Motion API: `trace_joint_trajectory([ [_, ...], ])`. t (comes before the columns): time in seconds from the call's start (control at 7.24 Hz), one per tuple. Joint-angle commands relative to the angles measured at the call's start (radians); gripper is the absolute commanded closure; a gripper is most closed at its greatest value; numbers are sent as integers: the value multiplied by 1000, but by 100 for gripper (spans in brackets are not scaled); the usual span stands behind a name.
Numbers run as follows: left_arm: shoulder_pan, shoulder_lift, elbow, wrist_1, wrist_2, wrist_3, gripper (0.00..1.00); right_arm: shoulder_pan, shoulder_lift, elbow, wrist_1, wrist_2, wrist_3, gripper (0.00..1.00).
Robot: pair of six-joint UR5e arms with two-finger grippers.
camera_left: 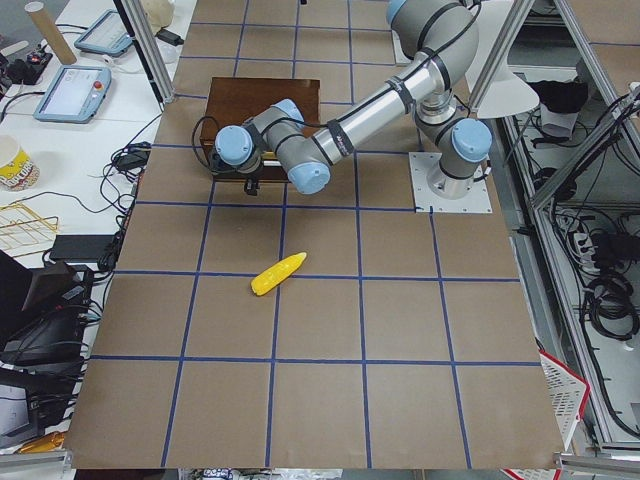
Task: Open drawer and put corn inside
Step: 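Align the left gripper with the white handle and grasp it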
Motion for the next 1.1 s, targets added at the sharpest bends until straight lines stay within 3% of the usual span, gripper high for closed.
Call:
trace_joint_trajectory([
  [0.0, 0, -7, 0, -17, -1, 0, 0, 0, 0, 0, 0, 0, 0, 0],
  [0.97, -2, -36, 2, -26, -2, 3, 0, 0, 0, 0, 0, 0, 0, 0],
])
